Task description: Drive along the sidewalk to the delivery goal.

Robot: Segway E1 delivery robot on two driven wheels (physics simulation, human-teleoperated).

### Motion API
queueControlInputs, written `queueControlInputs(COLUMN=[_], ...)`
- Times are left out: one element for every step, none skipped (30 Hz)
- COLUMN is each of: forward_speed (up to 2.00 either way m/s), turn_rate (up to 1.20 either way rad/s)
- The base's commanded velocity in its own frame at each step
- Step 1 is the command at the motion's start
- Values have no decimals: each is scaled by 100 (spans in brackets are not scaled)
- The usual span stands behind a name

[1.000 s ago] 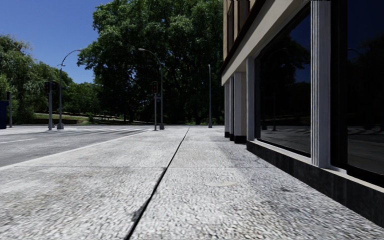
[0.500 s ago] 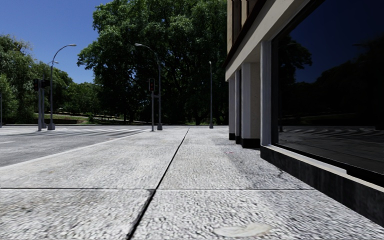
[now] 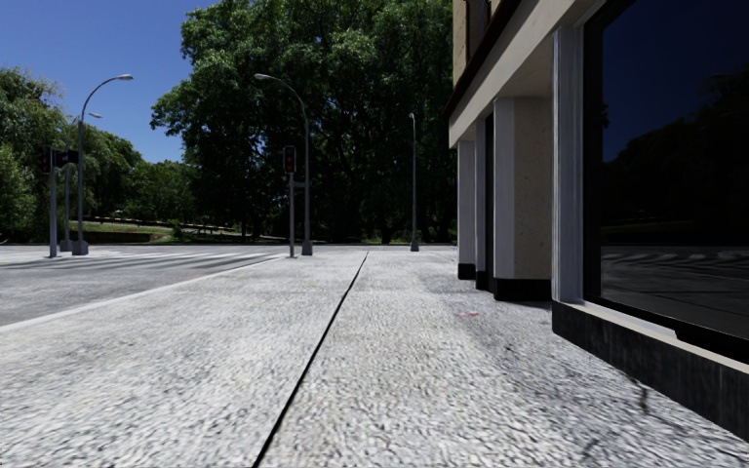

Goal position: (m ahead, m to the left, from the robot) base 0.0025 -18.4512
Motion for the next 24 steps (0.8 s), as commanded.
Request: queueControlInputs(forward_speed=[200, 200, 200, 200, 200, 200, 200, 200, 200, 200, 200, 200, 200, 200, 200, 200, 200, 200, 200, 200, 200, 200, 200, 200], turn_rate=[0, 0, 0, 0, 0, 0, 0, 0, 0, 0, 0, 0, 0, 0, 0, 0, 0, 0, 0, 0, 0, 0, 0, 0])
